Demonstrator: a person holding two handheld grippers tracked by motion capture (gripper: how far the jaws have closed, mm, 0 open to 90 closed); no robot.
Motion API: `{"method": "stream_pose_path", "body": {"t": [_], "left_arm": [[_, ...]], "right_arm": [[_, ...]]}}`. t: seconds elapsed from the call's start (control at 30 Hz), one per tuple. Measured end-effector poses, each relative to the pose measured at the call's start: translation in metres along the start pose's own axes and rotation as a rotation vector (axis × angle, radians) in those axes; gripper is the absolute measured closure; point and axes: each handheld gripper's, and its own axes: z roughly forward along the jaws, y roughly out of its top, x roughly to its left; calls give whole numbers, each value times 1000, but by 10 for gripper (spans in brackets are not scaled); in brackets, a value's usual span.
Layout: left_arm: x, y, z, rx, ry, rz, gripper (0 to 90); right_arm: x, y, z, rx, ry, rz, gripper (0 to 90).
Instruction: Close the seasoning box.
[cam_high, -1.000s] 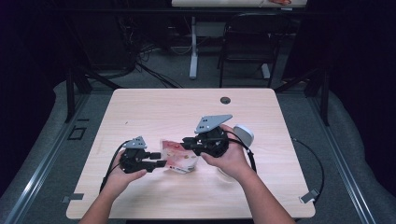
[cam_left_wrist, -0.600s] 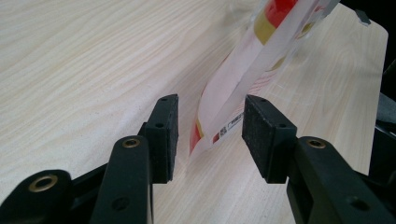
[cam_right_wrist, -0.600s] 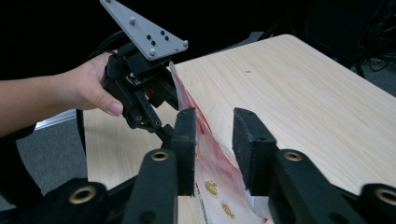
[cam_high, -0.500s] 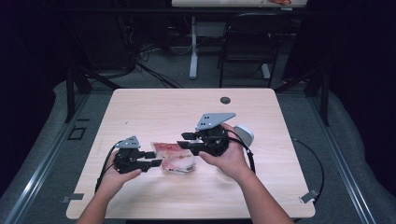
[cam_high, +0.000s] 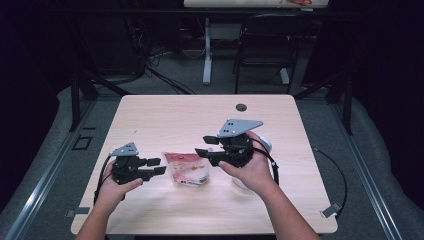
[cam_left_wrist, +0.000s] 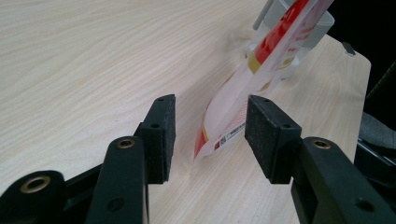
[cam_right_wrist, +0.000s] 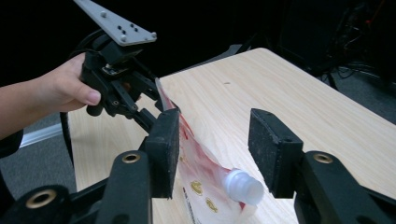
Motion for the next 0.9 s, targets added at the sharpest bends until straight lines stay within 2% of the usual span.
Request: {"method": "stream_pose_path", "body": {"t": [0.1,0.23,0.4,0.5,0.63,0.77,0.8,0.9], "left_arm": [[1,1,-5,7,13,0,534],[3,2,-11,-2,26,-6,527],[6,1,-15,-9,51,-10,507],[9,0,-17,-15,61,-12,504],[11,-1,-19,-13,85,-24,489],[13,-1,-20,-24,92,-31,488],[13,-1,-20,-26,93,-32,488],[13,-1,-21,-28,99,-40,486]], "right_arm": [[-2,1,-5,1,-23,9,495],[-5,0,-10,30,-77,15,457],[-8,-3,-17,44,-88,32,413],[-13,-5,-21,63,-103,25,399],[-20,-10,-26,70,-85,58,354],[-27,-17,-29,108,-100,78,354],[-29,-19,-30,114,-117,77,361],[-34,-24,-33,149,-123,83,396]]}}
